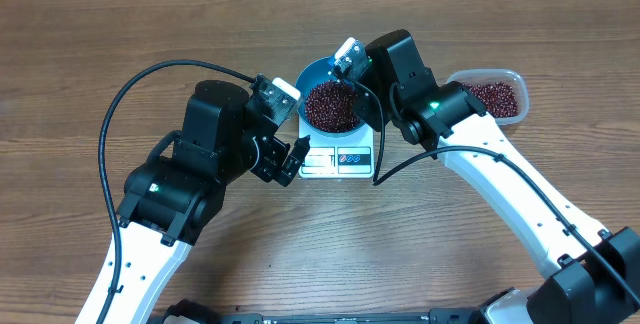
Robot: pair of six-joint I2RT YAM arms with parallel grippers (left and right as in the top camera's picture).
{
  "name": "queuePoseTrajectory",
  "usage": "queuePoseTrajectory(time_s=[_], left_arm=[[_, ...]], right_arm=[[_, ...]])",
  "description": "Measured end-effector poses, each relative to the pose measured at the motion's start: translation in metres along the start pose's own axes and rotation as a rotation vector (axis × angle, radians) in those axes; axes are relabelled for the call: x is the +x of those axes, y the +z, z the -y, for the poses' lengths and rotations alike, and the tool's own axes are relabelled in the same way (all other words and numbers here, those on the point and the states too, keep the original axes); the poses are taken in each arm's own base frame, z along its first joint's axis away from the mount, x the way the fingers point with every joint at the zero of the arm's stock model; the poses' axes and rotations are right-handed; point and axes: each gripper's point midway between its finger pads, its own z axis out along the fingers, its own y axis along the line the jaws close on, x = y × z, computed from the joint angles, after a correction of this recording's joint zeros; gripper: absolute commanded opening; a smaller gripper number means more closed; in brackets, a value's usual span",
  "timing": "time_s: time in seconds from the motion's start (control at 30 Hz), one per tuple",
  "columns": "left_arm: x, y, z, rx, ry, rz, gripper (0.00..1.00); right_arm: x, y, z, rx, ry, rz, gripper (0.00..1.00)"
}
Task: Scoop item into bowl and weigh 150g on scale
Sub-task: 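Withdraw the empty scoop from the bowl toward the right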
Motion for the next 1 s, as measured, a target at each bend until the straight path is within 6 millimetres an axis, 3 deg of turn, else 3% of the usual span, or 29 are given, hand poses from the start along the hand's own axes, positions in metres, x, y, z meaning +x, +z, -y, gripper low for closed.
queuePoseTrajectory(time_s=[0.43,0.57,0.77,0.87,1.0], left_arm=[[0.000,0.000,0.000,0.000,0.000,-0.001,1.00],[0.000,0.000,0.000,0.000,0.000,-0.001,1.00],[0.000,0.000,0.000,0.001,0.000,-0.001,1.00],[0.000,0.000,0.000,0.002,0.000,0.000,1.00],[0.000,0.000,0.000,0.002,0.000,0.000,0.99]], right_arm=[[-0.001,0.000,0.001,0.004,0.009,0.002,0.04],[-0.014,0.000,0.007,0.025,0.103,0.056,0.04],[-0.028,-0.004,0.031,0.139,0.301,0.124,0.04],[-0.018,-0.008,0.051,0.260,0.382,0.099,0.04],[0.009,-0.019,0.079,0.469,0.439,0.010,0.04]])
